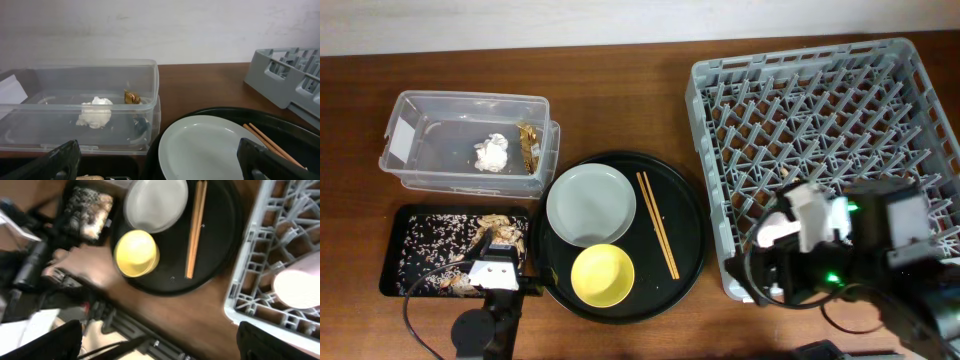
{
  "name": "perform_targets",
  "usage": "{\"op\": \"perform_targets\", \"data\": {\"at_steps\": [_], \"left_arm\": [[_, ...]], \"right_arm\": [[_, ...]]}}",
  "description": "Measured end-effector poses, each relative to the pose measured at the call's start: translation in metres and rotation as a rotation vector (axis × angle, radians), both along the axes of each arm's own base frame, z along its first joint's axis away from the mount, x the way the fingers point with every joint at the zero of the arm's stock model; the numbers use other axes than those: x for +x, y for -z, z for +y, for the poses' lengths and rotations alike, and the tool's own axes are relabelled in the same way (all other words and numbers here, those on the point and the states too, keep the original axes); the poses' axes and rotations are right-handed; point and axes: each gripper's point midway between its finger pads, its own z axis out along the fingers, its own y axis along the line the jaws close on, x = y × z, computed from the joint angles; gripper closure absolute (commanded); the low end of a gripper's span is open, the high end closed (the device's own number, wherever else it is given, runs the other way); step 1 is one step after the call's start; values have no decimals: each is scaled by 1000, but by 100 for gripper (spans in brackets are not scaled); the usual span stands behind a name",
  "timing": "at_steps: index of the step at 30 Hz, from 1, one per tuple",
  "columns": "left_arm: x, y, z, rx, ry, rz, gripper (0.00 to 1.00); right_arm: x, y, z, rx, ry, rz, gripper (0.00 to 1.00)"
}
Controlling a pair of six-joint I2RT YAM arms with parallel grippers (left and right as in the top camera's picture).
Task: Sort waste into correct bins and load items into the dishwasher rack
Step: 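Grasp the yellow bowl with the right gripper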
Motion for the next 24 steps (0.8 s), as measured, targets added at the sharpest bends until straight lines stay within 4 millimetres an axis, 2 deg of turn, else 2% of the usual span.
{"op": "perform_targets", "data": {"at_steps": [1, 3, 5, 6, 7, 9, 11, 12, 13, 16, 19, 21, 24], "left_arm": [[0, 0, 0, 0, 0, 0, 1], [0, 0, 0, 0, 0, -1, 1], [0, 0, 0, 0, 0, -2, 1], [0, 0, 0, 0, 0, -1, 1], [0, 0, 0, 0, 0, -2, 1], [0, 0, 0, 0, 0, -2, 1], [0, 0, 0, 0, 0, -2, 1], [0, 0, 0, 0, 0, -2, 1], [0, 0, 0, 0, 0, -2, 1], [0, 0, 0, 0, 0, -2, 1], [0, 0, 0, 0, 0, -2, 1], [0, 0, 0, 0, 0, -2, 1], [0, 0, 0, 0, 0, -2, 1]], "right_arm": [[2, 3, 6, -21, -12, 2, 1], [8, 10, 35, -57, -85, 1, 1], [24, 26, 76, -88, -148, 9, 1], [31, 47, 96, -130, -158, 67, 1], [34, 58, 102, -150, -145, 98, 0], [45, 97, 119, -221, -104, 211, 5], [54, 140, 129, -297, -56, 320, 7], [55, 152, 132, -315, -46, 347, 12], [60, 177, 143, -338, -40, 391, 25], [53, 216, 159, -382, -51, 464, 46], [47, 234, 166, -406, -52, 500, 49], [47, 239, 166, -415, -45, 505, 50], [48, 248, 166, -406, -40, 496, 68]]}}
